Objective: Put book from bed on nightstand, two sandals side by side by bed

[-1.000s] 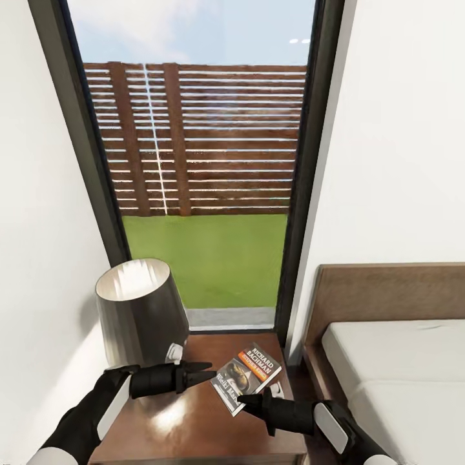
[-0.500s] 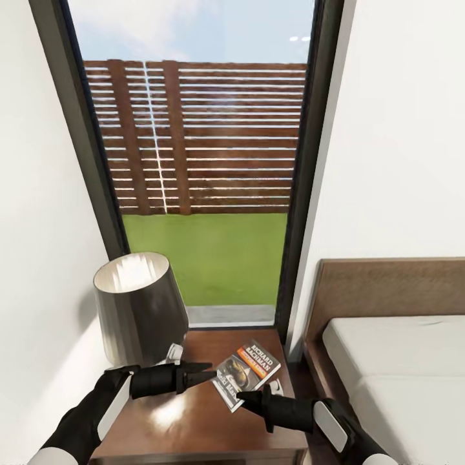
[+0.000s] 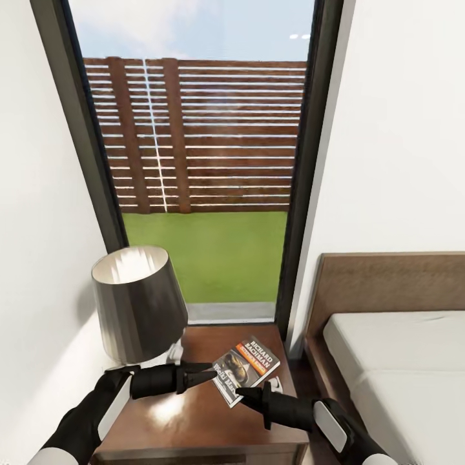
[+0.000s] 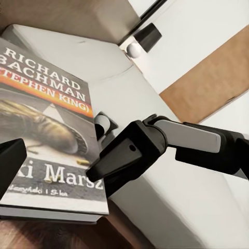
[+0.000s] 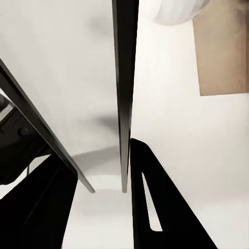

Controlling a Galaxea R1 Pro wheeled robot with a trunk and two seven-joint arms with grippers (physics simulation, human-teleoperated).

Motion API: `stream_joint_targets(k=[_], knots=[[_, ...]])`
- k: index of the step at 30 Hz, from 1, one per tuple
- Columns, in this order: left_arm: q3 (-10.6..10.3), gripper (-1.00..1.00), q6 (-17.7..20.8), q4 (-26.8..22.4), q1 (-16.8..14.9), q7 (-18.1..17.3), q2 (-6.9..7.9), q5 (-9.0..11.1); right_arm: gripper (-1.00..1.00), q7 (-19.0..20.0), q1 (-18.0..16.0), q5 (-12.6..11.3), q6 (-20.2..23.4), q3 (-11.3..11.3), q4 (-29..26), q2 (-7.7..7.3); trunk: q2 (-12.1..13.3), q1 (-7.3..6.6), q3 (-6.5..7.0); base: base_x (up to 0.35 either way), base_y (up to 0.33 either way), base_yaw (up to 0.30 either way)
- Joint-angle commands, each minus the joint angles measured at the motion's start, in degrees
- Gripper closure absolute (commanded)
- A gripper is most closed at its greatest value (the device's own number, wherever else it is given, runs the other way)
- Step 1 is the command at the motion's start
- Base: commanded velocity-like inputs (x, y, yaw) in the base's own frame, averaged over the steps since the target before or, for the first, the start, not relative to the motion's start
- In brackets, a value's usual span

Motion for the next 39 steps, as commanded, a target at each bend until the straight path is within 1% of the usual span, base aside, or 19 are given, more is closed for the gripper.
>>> stream_joint_targets(k=[1, 18, 23, 28, 39], knots=[[-0.2, -1.00, 0.6, 0.0, 0.0, 0.1, 0.06, 0.5, 1.00, 0.1, 0.0, -0.4, 0.2, 0.2, 0.0, -0.05, -0.4, 0.22, -0.24, 0.000, 0.000, 0.000], [-0.3, -1.00, 0.6, 0.0, 0.0, 0.1, 0.06, 0.5, 1.00, -0.2, 0.0, 0.0, 0.0, 0.2, 0.2, -0.05, -7.3, 3.95, -3.29, 0.000, 0.000, 0.000], [-0.3, -1.00, 0.5, 1.3, 0.0, 0.2, -0.06, 0.5, 1.00, -0.3, 0.0, 0.1, 0.0, 0.2, 0.2, -0.05, -9.3, 5.05, -4.19, 0.000, 0.000, 0.000], [-0.3, -1.00, 0.5, 1.6, 0.0, 0.4, -0.34, 0.5, 1.00, -0.3, 0.0, 0.1, -0.1, 0.3, 0.2, -0.05, -11.3, 6.15, -5.09, 0.000, 0.000, 0.000], [-0.4, -1.00, 0.5, 1.6, 0.0, 0.4, -0.38, 0.5, 1.00, -0.3, 0.0, 0.1, -0.1, 0.3, 0.2, -0.05, -15.7, 8.57, -7.06, 0.000, 0.000, 0.000]])
